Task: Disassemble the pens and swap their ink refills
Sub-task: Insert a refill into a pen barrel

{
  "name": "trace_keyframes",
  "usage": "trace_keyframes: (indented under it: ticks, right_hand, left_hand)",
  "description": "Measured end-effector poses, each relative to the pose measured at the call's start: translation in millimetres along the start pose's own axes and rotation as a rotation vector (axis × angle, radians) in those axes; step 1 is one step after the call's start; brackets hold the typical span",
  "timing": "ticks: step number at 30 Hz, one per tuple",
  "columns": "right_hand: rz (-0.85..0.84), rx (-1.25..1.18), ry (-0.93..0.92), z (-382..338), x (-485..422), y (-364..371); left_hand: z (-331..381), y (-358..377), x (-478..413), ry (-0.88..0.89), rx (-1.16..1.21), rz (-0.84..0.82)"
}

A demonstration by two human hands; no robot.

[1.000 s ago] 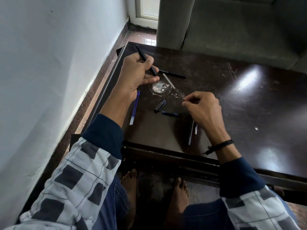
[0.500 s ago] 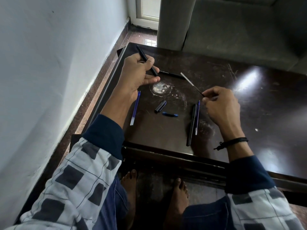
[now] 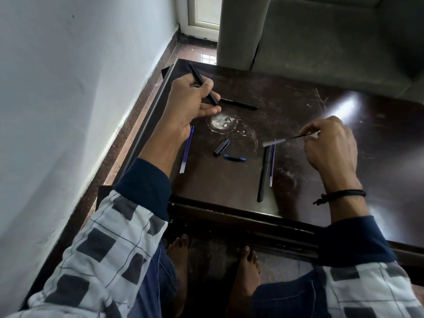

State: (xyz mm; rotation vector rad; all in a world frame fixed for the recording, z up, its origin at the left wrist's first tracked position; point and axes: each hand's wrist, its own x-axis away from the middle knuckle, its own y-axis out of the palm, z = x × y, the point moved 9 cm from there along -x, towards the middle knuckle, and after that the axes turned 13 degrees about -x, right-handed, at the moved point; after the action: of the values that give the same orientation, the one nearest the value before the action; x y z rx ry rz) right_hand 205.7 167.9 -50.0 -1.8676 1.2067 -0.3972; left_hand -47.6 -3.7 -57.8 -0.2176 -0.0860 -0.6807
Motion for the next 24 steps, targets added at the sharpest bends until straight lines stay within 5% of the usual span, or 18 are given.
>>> trace_keyframes:
  ticks: [24]
  right_hand:
    - [-0.141,0.003,-0.075,-2.0,-2.1,11.8]
  left_hand:
    - [-1.4,-1.0,-2.0,0.002,-0.002,0.005]
